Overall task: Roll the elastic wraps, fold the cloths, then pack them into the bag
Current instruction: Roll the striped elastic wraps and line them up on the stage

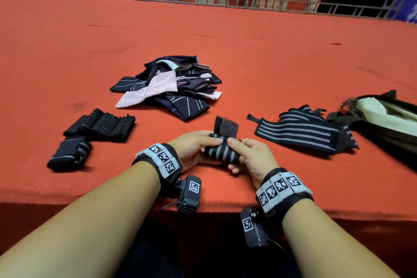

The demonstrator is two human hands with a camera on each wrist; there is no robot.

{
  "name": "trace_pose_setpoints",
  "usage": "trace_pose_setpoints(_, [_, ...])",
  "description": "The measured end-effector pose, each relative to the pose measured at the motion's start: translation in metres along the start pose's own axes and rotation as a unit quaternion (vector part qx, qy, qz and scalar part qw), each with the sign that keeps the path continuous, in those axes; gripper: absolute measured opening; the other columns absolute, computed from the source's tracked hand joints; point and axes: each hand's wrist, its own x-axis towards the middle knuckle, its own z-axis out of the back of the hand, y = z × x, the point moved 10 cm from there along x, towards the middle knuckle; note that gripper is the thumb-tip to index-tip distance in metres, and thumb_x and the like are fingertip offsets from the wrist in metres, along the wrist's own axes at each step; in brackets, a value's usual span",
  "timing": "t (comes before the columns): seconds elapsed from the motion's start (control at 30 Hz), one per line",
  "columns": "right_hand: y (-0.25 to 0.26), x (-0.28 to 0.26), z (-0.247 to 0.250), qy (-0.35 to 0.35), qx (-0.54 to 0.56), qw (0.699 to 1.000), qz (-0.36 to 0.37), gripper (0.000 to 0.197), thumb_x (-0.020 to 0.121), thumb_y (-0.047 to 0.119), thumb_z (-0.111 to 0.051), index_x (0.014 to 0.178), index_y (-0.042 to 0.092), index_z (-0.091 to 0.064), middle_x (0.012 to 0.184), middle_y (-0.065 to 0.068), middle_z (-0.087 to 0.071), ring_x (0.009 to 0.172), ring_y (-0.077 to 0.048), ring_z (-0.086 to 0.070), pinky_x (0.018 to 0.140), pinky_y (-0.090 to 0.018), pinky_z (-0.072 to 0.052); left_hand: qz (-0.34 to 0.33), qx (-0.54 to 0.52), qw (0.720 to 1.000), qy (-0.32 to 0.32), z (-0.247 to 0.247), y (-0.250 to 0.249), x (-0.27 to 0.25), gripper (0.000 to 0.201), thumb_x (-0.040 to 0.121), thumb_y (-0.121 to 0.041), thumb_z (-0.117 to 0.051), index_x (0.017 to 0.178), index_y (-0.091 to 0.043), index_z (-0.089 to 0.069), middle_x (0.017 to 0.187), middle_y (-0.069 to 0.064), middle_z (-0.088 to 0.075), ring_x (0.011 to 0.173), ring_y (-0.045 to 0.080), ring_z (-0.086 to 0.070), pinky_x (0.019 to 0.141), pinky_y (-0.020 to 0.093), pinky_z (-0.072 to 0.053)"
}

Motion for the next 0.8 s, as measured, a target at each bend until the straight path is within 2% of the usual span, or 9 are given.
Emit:
trace_pose_setpoints(0.03, [0.001,-0.001,-0.001,0.007,0.025,1.000,-0.003,0.044,0.095,0.040,-0.065,0.106,-0.002,-0.068,0.080,-0.018,-0.072,0.061,-0.025,-0.066,0.052,-0.031,-0.054,0.003,0.007,1.000,-0.004,0.001,0.001,0.000,0.032,0.097,-0.009,-0.058,0.128,-0.003,-0.064,0.110,0.016,-0.071,0.093,0.024,-0.071,0.074,0.035,-0.060])
trace_pose_setpoints(0.1, [0.001,-0.001,-0.001,0.017,0.076,0.997,-0.015,0.044,0.098,0.046,-0.058,0.111,0.007,-0.073,0.097,-0.020,-0.075,0.080,-0.029,-0.071,0.075,-0.043,-0.062,0.012,0.026,1.000,-0.005,0.003,0.003,0.001,0.036,0.095,-0.011,-0.060,0.130,-0.004,-0.063,0.115,0.015,-0.070,0.095,0.024,-0.070,0.072,0.034,-0.059])
trace_pose_setpoints(0.13, [0.001,-0.001,0.000,0.018,0.093,0.995,-0.021,0.044,0.099,0.047,-0.056,0.112,0.009,-0.074,0.105,-0.022,-0.074,0.089,-0.031,-0.071,0.086,-0.049,-0.060,0.014,0.031,0.999,-0.003,0.003,0.004,0.002,0.037,0.094,-0.011,-0.061,0.130,-0.004,-0.063,0.118,0.016,-0.069,0.097,0.025,-0.069,0.073,0.035,-0.059])
trace_pose_setpoints(0.2, [0.000,0.000,-0.001,0.016,0.097,0.995,-0.025,0.042,0.099,0.045,-0.057,0.114,0.009,-0.073,0.108,-0.019,-0.074,0.089,-0.026,-0.073,0.095,-0.052,-0.056,0.017,0.030,0.999,0.006,0.004,0.005,0.002,0.039,0.092,-0.012,-0.064,0.131,-0.003,-0.062,0.120,0.018,-0.067,0.100,0.026,-0.068,0.079,0.039,-0.059])
trace_pose_setpoints(0.3, [0.000,0.000,0.001,0.004,0.102,0.995,-0.022,0.033,0.100,0.034,-0.059,0.112,0.007,-0.073,0.106,-0.012,-0.076,0.091,-0.023,-0.074,0.090,-0.042,-0.057,0.029,0.034,0.999,0.016,0.004,0.007,0.002,0.044,0.087,-0.013,-0.069,0.129,0.000,-0.062,0.115,0.018,-0.066,0.097,0.027,-0.068,0.088,0.044,-0.056])
trace_pose_setpoints(0.43, [-0.002,0.003,0.007,-0.001,0.121,0.992,-0.022,0.026,0.100,0.020,-0.059,0.109,-0.002,-0.071,0.106,-0.019,-0.075,0.089,-0.025,-0.072,0.073,-0.030,-0.058,0.048,0.055,0.997,0.033,-0.001,0.009,0.003,0.048,0.084,-0.012,-0.070,0.128,0.005,-0.060,0.110,0.018,-0.067,0.088,0.026,-0.069,0.075,0.037,-0.060])
trace_pose_setpoints(0.57, [-0.008,0.005,0.012,-0.018,0.140,0.990,-0.026,0.027,0.100,0.012,-0.057,0.115,-0.008,-0.067,0.111,-0.025,-0.072,0.104,-0.034,-0.070,0.094,-0.044,-0.057,0.062,0.088,0.994,0.030,-0.005,0.011,0.005,0.030,0.091,-0.008,-0.065,0.121,-0.001,-0.066,0.098,0.014,-0.069,0.080,0.023,-0.069,0.066,0.033,-0.060])
trace_pose_setpoints(0.67, [-0.008,0.003,0.014,-0.025,0.152,0.988,-0.017,0.026,0.101,0.012,-0.056,0.115,-0.007,-0.067,0.109,-0.024,-0.073,0.105,-0.035,-0.070,0.095,-0.046,-0.056,0.072,0.119,0.990,-0.002,-0.003,0.010,0.009,0.024,0.094,-0.009,-0.063,0.117,-0.001,-0.068,0.090,0.012,-0.070,0.073,0.019,-0.070,0.062,0.031,-0.060])
trace_pose_setpoints(0.8, [-0.006,0.001,0.015,-0.033,0.145,0.989,-0.001,0.036,0.100,0.015,-0.058,0.117,-0.016,-0.059,0.113,-0.029,-0.069,0.105,-0.037,-0.069,0.095,-0.050,-0.055,0.079,0.128,0.988,-0.039,0.002,0.011,0.012,0.033,0.094,-0.013,-0.065,0.121,0.005,-0.066,0.093,0.015,-0.068,0.073,0.019,-0.069,0.060,0.030,-0.060])
